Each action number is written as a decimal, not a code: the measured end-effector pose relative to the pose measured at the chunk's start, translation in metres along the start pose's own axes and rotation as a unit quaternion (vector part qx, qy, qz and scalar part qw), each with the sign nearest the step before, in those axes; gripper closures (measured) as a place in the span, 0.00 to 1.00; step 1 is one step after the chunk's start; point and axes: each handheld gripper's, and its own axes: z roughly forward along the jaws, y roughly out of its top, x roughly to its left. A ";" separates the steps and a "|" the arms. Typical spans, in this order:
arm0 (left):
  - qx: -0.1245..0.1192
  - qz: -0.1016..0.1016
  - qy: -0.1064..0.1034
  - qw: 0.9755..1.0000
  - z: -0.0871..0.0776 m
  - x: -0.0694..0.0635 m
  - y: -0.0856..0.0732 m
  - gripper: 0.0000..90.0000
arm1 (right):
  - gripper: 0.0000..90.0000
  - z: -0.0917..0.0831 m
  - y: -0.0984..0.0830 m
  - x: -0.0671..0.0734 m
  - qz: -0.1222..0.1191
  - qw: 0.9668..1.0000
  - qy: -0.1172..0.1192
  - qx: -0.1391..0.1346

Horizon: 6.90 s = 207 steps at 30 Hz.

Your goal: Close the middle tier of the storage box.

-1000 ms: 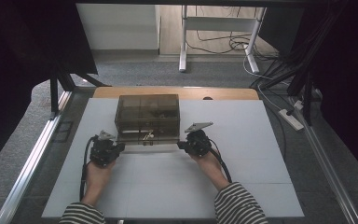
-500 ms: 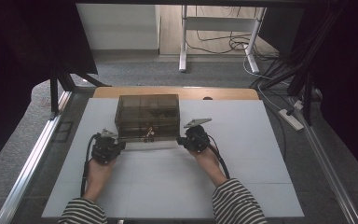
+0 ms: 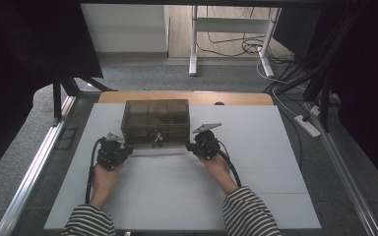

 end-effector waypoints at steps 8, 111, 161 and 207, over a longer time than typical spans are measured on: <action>0.001 -0.005 -0.002 1.000 0.004 0.001 0.003 0.99 | 0.99 0.003 0.002 -0.001 0.002 1.000 -0.004 0.001; -0.029 -0.012 -0.060 0.998 -0.003 -0.025 0.000 0.56 | 0.67 -0.023 -0.015 -0.010 -0.002 1.000 -0.024 0.010; -0.078 0.019 -0.052 0.995 -0.020 -0.044 -0.029 0.45 | 0.56 -0.074 -0.071 -0.035 0.025 0.999 -0.037 -0.014; -0.105 0.038 -0.053 0.992 -0.033 -0.054 -0.050 0.42 | 0.48 -0.118 -0.118 -0.034 0.027 0.996 -0.071 -0.049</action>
